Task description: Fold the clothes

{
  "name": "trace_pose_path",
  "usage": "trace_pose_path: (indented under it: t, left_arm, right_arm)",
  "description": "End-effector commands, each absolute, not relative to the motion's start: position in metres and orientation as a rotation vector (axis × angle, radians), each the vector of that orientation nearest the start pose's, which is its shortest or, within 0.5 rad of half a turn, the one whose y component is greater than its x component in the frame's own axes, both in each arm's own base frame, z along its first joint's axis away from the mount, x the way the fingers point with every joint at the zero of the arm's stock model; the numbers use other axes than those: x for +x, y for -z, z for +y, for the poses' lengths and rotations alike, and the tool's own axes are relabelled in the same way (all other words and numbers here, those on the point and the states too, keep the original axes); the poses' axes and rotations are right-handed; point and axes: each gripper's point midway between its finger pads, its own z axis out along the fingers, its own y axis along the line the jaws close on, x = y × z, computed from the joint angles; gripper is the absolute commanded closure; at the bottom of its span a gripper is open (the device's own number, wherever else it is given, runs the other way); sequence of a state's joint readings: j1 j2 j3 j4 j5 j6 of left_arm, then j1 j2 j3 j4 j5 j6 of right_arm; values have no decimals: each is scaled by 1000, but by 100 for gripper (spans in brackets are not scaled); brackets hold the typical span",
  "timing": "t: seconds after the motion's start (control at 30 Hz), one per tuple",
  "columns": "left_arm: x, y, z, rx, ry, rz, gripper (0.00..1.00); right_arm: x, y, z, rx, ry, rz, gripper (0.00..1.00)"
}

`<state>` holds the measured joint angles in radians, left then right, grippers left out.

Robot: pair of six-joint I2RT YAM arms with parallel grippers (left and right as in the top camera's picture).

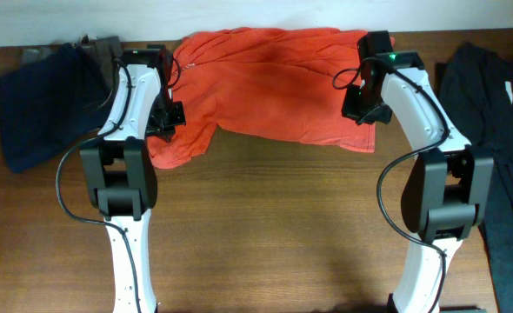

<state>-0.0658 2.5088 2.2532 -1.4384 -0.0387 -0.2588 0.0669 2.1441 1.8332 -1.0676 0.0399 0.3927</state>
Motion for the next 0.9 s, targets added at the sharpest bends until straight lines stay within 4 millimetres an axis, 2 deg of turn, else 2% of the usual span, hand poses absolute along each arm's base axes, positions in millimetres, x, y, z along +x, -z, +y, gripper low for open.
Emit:
trace_pose_path:
  t: [0.0,0.27,0.47,0.5,0.63,0.87]
  left_arm:
    - [454,-8,-19,-345,-126,3258,99]
    - [442,15,-18,-351,-145,3334,99]
    - [440,19,-19,-350,-147,3344,99]
    - [437,22,-19,-348,-151,3352,99]
    - [431,31,-19,-349,-158,3373,99]
    - [421,39,-18,-351,-168,3403,99]
  right_arm:
    - [453,-60,13,502,78,2926,96]
    - [450,-43,9,514,80,2927,96]
    - [446,-23,-11,585,95,2950,96]
    - [443,-15,-15,604,99,2970,96]
    - [441,-4,-13,598,101,2995,96]
    - [439,-3,-8,591,72,3011,96]
